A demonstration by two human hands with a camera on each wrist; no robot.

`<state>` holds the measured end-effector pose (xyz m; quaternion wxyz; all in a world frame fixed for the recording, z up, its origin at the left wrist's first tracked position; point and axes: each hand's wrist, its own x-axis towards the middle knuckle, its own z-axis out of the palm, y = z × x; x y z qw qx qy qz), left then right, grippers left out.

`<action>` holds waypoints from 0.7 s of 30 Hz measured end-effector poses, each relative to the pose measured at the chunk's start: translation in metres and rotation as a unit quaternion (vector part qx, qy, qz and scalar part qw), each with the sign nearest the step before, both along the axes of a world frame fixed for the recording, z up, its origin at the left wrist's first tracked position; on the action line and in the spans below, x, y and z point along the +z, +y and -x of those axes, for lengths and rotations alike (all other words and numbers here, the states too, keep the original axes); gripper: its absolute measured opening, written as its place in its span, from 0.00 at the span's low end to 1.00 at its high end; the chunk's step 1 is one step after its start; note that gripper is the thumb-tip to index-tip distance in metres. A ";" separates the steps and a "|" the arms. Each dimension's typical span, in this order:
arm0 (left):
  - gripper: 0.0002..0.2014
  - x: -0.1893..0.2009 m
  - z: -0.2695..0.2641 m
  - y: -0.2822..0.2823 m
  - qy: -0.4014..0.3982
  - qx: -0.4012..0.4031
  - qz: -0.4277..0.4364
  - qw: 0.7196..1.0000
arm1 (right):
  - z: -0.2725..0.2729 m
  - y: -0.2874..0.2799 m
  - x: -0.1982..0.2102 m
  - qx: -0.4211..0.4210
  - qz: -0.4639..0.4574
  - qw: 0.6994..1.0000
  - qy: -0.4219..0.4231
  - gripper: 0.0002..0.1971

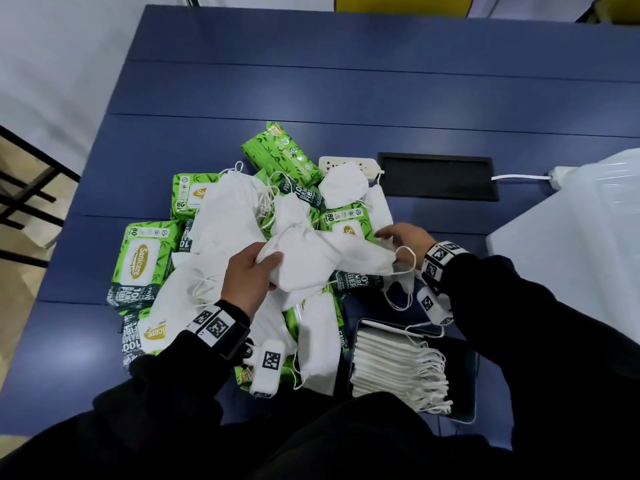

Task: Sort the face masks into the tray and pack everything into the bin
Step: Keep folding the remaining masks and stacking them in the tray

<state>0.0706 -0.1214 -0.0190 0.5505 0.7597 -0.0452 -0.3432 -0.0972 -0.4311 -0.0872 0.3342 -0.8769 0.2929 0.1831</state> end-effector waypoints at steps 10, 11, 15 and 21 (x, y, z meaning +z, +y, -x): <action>0.05 0.010 -0.001 0.007 0.006 0.066 0.033 0.997 | -0.098 -0.031 0.028 -0.344 -0.111 0.923 -0.135 0.10; 0.05 0.012 -0.004 0.009 0.001 0.073 0.033 0.997 | -0.109 -0.030 0.027 -0.340 -0.128 0.924 -0.116 0.15; 0.10 0.015 -0.013 0.019 -0.010 0.104 0.036 0.994 | -0.134 -0.014 0.019 -0.316 -0.121 0.936 -0.095 0.20; 0.07 0.019 -0.020 0.038 0.027 0.148 0.053 0.987 | -0.130 0.000 0.021 -0.402 -0.115 0.879 -0.228 0.12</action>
